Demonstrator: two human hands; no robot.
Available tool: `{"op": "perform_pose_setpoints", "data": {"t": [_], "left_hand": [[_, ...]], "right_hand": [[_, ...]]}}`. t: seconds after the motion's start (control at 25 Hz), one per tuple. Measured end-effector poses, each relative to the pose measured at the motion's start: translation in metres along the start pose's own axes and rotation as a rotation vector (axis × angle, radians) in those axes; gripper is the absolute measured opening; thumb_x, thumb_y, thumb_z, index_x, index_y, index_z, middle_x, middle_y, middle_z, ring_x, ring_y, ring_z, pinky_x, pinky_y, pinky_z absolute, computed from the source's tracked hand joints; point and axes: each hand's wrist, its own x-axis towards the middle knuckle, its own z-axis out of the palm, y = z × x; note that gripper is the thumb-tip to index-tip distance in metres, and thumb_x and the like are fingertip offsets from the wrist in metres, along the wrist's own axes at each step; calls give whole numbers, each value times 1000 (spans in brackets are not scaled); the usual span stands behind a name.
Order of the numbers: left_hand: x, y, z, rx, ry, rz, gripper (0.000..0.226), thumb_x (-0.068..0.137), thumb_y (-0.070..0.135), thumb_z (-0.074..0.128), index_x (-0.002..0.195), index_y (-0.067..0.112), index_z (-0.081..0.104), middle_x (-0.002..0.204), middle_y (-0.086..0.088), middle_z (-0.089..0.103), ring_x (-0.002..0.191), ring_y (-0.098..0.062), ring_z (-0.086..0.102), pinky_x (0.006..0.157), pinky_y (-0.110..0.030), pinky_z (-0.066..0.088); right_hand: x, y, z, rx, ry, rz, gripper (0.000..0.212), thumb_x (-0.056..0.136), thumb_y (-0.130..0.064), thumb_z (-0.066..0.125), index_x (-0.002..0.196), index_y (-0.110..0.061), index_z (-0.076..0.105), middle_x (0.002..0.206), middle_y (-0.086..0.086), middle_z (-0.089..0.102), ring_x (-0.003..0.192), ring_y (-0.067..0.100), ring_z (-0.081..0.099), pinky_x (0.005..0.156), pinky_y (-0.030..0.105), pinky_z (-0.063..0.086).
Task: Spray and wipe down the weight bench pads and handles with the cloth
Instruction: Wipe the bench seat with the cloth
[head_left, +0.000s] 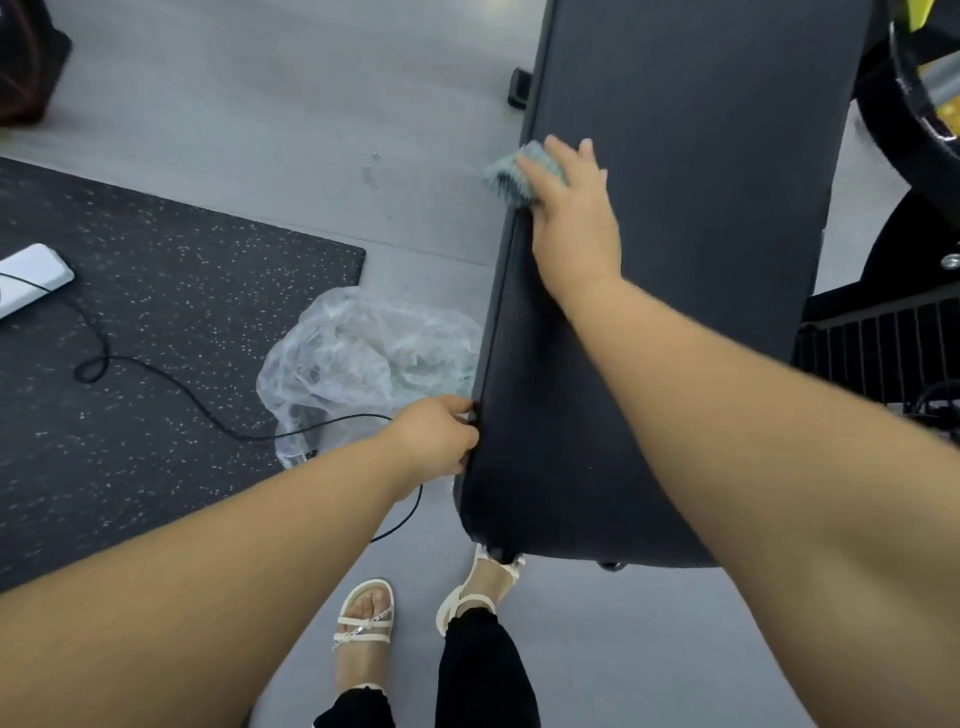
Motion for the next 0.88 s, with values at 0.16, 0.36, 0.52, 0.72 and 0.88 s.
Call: {"op": "perform_pose_setpoints", "data": {"t": [0.16, 0.36, 0.52, 0.72, 0.88], "left_hand": [[-21, -7, -3, -4, -27, -44, 27, 94, -3, 39, 105, 18, 53, 91, -9, 53, 79, -20, 53, 64, -20, 46], [-39, -24, -1, 74, 7, -9, 30, 97, 2, 39, 71, 18, 46, 84, -6, 52, 86, -24, 53, 77, -31, 51], [-39, -41, 10, 61, 199, 92, 21, 94, 12, 41, 101, 18, 60, 112, -4, 61, 102, -25, 57, 92, -35, 50], [-32, -28, 48, 70, 643, 461, 21, 89, 10, 44, 100, 25, 55, 99, 10, 50, 99, -16, 50, 88, -28, 41], [-13, -41, 90, 134, 713, 666, 17, 85, 12, 42, 87, 18, 58, 95, 0, 57, 96, -22, 48, 84, -27, 35]], "right_hand": [[-67, -22, 13, -5, 14, -11, 44, 85, 9, 47, 123, -10, 60, 143, 17, 42, 136, 45, 28, 112, 44, 11], [-220, -30, 9, -47, -185, -267, 45, 85, 1, 42, 125, -19, 50, 141, 9, 43, 132, 40, 36, 107, 55, 25], [-157, -13, 7, -94, -92, -270, 47, 84, 0, 38, 125, -19, 49, 136, 19, 49, 128, 49, 38, 105, 57, 23], [-116, -25, 21, 36, 84, 153, 41, 90, -1, 44, 130, -5, 54, 145, 19, 39, 138, 43, 24, 113, 42, 14], [-233, 6, 7, 31, -99, -191, 44, 88, -5, 52, 132, -10, 51, 144, 16, 41, 137, 36, 29, 115, 43, 17]]}}
